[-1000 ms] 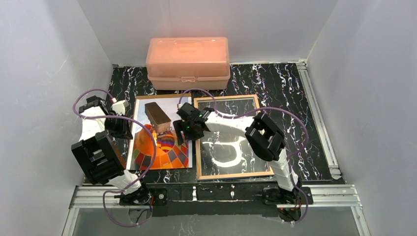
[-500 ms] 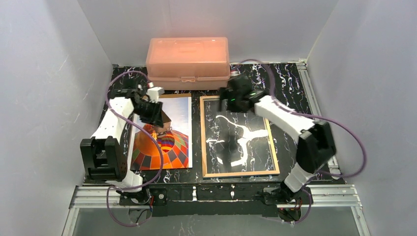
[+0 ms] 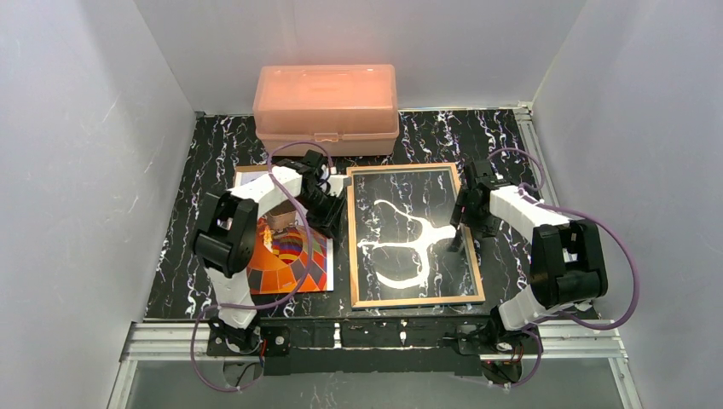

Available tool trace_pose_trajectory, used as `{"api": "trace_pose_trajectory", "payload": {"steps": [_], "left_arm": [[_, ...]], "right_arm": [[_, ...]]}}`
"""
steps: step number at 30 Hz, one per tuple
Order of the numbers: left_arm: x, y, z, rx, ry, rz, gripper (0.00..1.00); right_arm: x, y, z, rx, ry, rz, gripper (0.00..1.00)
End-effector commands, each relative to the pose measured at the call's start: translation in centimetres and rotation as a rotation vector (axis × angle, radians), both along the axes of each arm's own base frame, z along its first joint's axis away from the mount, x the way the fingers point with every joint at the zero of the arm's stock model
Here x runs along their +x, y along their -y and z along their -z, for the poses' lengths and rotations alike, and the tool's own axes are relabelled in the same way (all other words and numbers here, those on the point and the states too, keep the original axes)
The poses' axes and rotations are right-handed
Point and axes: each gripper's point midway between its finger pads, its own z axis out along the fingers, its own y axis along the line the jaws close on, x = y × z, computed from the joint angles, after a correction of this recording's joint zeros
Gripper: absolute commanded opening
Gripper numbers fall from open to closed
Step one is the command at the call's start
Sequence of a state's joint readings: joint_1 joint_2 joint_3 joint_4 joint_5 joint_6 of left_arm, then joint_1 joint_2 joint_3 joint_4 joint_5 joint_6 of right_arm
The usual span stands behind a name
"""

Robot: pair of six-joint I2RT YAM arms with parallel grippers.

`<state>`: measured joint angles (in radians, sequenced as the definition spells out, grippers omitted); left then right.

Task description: Put the photo into the frame

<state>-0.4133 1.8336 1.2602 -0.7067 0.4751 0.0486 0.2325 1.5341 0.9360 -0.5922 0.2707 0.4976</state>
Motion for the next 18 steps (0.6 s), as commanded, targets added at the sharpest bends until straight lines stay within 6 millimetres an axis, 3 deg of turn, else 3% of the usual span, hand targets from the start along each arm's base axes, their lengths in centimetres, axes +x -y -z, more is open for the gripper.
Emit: {"api": "trace_pose_trajectory", "payload": {"steps": [1,11,18], "left_arm": [[1.8,1.4,-0.4,-0.009,0.024,-0.055,0.29],[1.6,2.7,1.0,-0.043,-0.033,-0.070,0.25],[2.1,2.8,2.6,0.008,-0.022,-0.065,0.22]], "right_arm": [[0.4,0.1,0.4,0.050,0.024,0.002,0.75],[-0.1,-1.4,1.4,0.137,0.007,-0.004,0.51],[-0.1,-2.5,0.7,0.200,0.025,-0.012,0.48]]}}
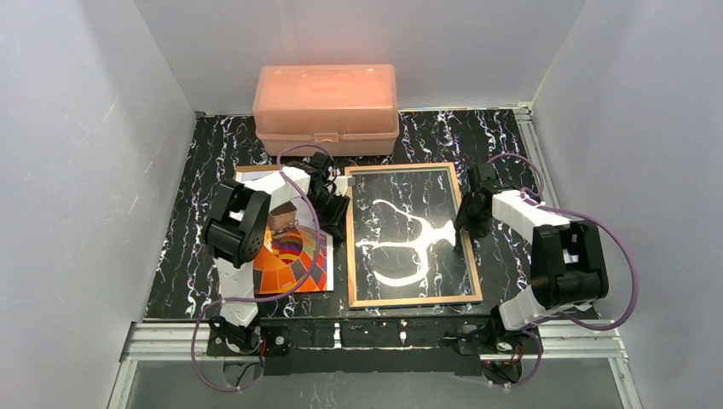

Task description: Put the photo into the frame

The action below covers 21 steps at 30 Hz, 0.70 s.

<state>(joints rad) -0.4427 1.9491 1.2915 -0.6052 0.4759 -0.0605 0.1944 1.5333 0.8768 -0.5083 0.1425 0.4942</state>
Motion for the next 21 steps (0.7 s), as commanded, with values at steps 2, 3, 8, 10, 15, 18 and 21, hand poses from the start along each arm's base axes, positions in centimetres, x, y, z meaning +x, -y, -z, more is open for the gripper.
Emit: {"api": "trace_pose_trajectory", "payload": {"steps": [2,3,8,10,15,18,21], "left_arm": [[0.9,0.5,0.2,0.021,0.014,-0.001,0.22],[0.9,0.5,0.3,0.025,0.012,-0.001,0.22],[1.0,0.4,0.7,0.035,0.010,0.005,0.21],[0.9,0.4,0.8,0.035,0.008,0.007,0.21],[0.9,0.4,0.8,0.037,0.008,0.010,0.20],[0.8,0.3,0.9,0.039,0.006,0.014,0.20],[0.7,0.2,1.1,0.043,0.002,0.017,0.20]], "right_arm": [[0.3,-2.1,-1.2,0.121,0.042,-0.016,0.47],[0.4,-2.5,-1.7,0.143,0.052,-0.022,0.46],[0.5,-4.9,-4.8,0.282,0.113,-0.065,0.43],[0.4,-5.9,-6.6,0.344,0.144,-0.082,0.43],[-0.4,-7.8,-11.3,0.485,0.221,-0.118,0.43],[-1.4,-8.4,-13.5,0.534,0.251,-0.142,0.44],[-2.1,-9.6,-15.7,0.623,0.283,-0.179,0.46]]}}
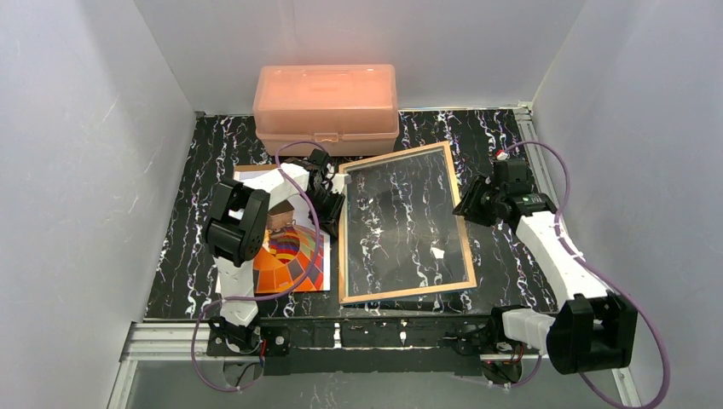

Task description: Put the photo into the frame

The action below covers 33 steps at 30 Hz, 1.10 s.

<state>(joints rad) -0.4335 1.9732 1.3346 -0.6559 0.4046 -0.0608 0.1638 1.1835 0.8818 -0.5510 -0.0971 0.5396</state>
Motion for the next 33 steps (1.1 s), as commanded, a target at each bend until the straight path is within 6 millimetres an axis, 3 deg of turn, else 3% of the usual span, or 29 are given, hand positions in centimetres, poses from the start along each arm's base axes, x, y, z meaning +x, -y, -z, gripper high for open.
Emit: {"api": "trace_pose_trajectory", "payload": {"steps": [1,9,15,22,28,33], "left_arm": [[-0.2,1.4,0.8,-0.034,-0.001,0.037,0.19],[0.0,1.3,0.7,-0.029,0.003,0.037,0.19],[-0.1,1.2,0.7,-0.023,0.005,0.041,0.19],[-0.1,1.1,0.6,-0.019,0.011,0.042,0.18],[0.0,0.9,0.5,-0.014,0.024,0.048,0.18],[0.2,1.0,0.4,-0.016,0.031,0.050,0.18]], "right_arm": [[-1.9,-6.7,-6.5,0.351,0.059,-0.190,0.46],[-2.9,-9.6,-13.0,0.553,0.214,-0.358,0.52],[-3.3,-10.1,-14.6,0.585,0.243,-0.390,0.54],[-3.1,-8.6,-11.5,0.460,0.174,-0.323,0.52],[-3.3,-5.2,-6.6,0.233,0.060,-0.223,0.51],[-3.6,-4.5,-3.1,0.186,0.004,-0.198,0.52]]}}
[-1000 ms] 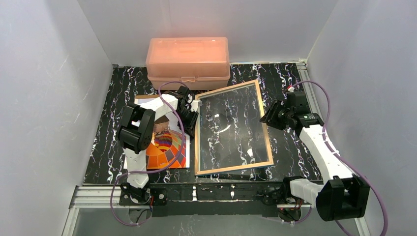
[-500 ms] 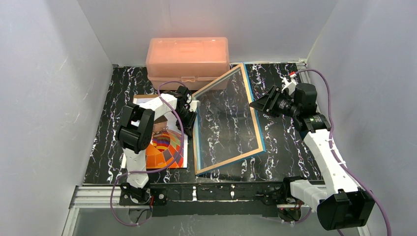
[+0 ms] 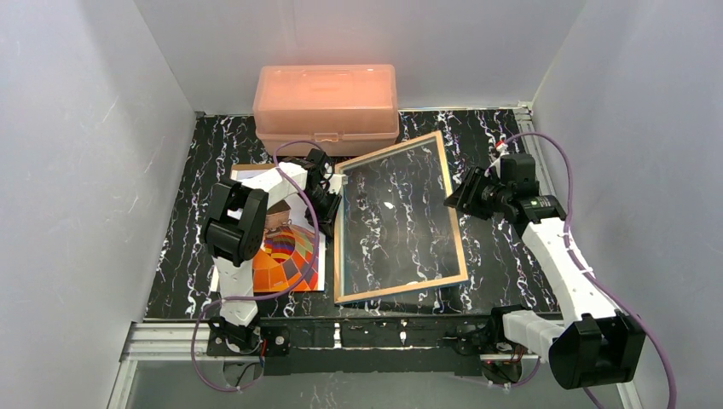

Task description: Put the photo into the frame

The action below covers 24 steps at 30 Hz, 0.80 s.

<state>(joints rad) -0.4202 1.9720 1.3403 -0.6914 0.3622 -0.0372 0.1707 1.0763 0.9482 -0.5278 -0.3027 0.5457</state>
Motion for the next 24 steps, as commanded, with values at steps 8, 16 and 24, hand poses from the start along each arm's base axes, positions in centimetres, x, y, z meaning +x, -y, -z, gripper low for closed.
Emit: {"api": "trace_pose_trajectory", "payload": {"steps": [8,16,24], "left_arm": [[0.0,2.4,0.3,-0.072,0.028,0.047,0.18],[-0.1,2.5,0.2,-0.082,0.025,0.041,0.18],[-0.2,3.9,0.7,-0.113,-0.016,0.015,0.17]], "right_arm": [[-3.2,-1.1,7.2,-0.005,-0.203,-0.064,0.52],[-3.1,-1.1,9.7,-0.018,-0.245,-0.064,0.52],[-1.2,-1.0,11.9,-0.041,-0.260,-0.042,0.51]]}}
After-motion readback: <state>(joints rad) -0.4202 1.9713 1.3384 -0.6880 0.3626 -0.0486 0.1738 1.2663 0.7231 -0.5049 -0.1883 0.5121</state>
